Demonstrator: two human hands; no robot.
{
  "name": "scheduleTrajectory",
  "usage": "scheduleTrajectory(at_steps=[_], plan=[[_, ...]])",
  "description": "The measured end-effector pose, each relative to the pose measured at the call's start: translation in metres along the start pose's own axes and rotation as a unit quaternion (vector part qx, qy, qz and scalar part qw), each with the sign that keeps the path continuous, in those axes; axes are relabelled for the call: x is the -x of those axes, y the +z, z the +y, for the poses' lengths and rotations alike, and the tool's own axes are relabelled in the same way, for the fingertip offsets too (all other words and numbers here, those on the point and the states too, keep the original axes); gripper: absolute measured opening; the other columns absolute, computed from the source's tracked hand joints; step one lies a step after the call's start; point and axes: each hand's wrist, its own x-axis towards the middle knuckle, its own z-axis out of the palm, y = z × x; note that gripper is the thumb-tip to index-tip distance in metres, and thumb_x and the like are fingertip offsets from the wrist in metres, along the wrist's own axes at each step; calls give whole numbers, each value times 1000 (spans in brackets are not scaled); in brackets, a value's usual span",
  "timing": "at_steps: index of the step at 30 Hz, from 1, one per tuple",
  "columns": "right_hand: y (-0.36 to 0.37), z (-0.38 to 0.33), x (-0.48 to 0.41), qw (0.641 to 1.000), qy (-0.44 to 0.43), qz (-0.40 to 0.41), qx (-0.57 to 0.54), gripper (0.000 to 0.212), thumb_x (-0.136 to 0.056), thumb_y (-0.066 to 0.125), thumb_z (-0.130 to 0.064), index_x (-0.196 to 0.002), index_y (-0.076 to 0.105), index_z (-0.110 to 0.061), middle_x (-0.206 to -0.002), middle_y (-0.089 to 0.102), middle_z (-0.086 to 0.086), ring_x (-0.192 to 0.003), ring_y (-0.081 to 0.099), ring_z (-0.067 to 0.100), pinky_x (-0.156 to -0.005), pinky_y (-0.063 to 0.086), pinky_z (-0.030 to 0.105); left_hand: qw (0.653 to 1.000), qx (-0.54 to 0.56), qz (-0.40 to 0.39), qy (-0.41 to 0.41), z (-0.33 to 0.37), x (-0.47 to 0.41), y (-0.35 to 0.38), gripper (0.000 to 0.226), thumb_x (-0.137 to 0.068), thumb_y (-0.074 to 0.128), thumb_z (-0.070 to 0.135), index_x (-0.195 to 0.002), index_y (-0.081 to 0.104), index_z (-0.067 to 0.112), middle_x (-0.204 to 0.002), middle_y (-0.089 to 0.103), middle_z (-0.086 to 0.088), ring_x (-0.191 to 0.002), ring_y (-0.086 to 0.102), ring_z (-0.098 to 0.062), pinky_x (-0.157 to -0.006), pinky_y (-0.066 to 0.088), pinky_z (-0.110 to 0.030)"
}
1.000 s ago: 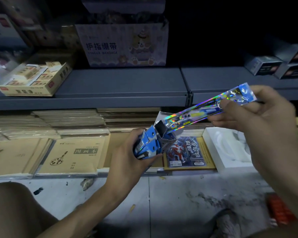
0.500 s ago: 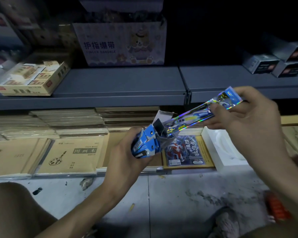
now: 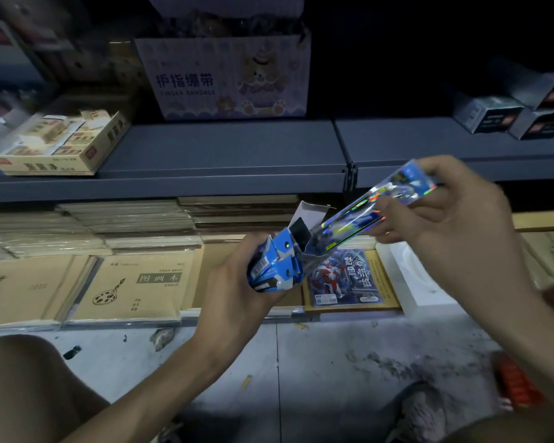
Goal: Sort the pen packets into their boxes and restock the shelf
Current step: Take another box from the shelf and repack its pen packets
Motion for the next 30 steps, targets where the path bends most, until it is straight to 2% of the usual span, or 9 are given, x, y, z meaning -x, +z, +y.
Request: scheduleTrajectory(at_steps=[3, 6, 8, 11, 17, 22, 26, 28, 30], plan=[[18, 11, 9, 995, -14, -55, 81, 16, -91, 79, -16, -88, 65, -25, -71, 74, -3, -59, 73, 16, -59, 62, 45, 1000, -9, -8, 5, -1, 1, 3, 61, -70, 95, 10, -117, 62, 31, -103, 68, 24, -91, 70, 1, -65, 59, -23], [29, 20, 14, 974, -24, -108, 198, 19, -87, 79, -31, -77, 64, -24, -57, 62, -17, -49, 56, 5, -50, 39, 16, 1000, -17, -13, 14, -2, 1, 7, 64, -70, 95, 11, -119, 61, 33, -106, 67, 24, -93, 70, 1, -67, 62, -27], [30, 20, 12, 979, 2, -110, 171, 18, -87, 77, -30, -76, 65, -24, -58, 63, -18, -49, 57, 5, -52, 39, 16, 999, -27, -12, 16, -2, 1, 9, 64, -69, 95, 11, -117, 60, 35, -104, 67, 22, -91, 70, -2, -66, 62, -32], [31, 18, 9, 993, 27, -75, 85, 16, -88, 79, -19, -78, 69, -27, -72, 75, -9, -56, 69, 12, -60, 56, 33, 999, -31, -5, 18, -3, 0, 10, 64, -68, 93, 7, -115, 60, 36, -100, 68, 22, -89, 69, -4, -66, 59, -34], [41, 24, 16, 977, 53, -129, 161, 31, -85, 74, -16, -61, 67, -34, -61, 65, -18, -53, 55, 2, -58, 41, 25, 998, -49, -15, 23, -2, 2, 13, 68, -67, 85, -1, -113, 56, 40, -98, 67, 19, -85, 66, -8, -70, 58, -40], [29, 14, 5, 989, 95, -102, 46, 17, -89, 77, -10, -77, 76, -22, -69, 76, -4, -44, 61, 5, -49, 46, 19, 998, -52, -11, 21, -3, 1, 11, 64, -69, 85, 1, -119, 60, 32, -97, 70, 16, -89, 66, -13, -70, 57, -41], [40, 18, 14, 980, 84, -153, 95, 29, -85, 71, 1, -70, 77, -24, -66, 74, -9, -49, 61, 4, -53, 50, 24, 998, -63, -9, 26, -2, 2, 11, 64, -66, 87, 2, -120, 63, 27, -100, 70, 13, -90, 65, -16, -72, 57, -41], [39, 17, 13, 979, 72, -154, 115, 29, -92, 70, -8, -69, 77, -24, -57, 67, -15, -47, 56, 0, -55, 43, 14, 997, -73, -5, 21, -3, 3, 13, 66, -65, 87, 2, -120, 62, 29, -99, 70, 14, -89, 64, -17, -71, 56, -42], [34, 11, 12, 985, 42, -116, 121, 26, -98, 68, -22, -74, 77, -25, -56, 65, -17, -47, 56, -1, -55, 40, 14, 997, -81, 4, 17, -3, 3, 13, 68, -64, 88, 3, -118, 59, 33, -98, 69, 15, -88, 63, -18, -69, 56, -41]])
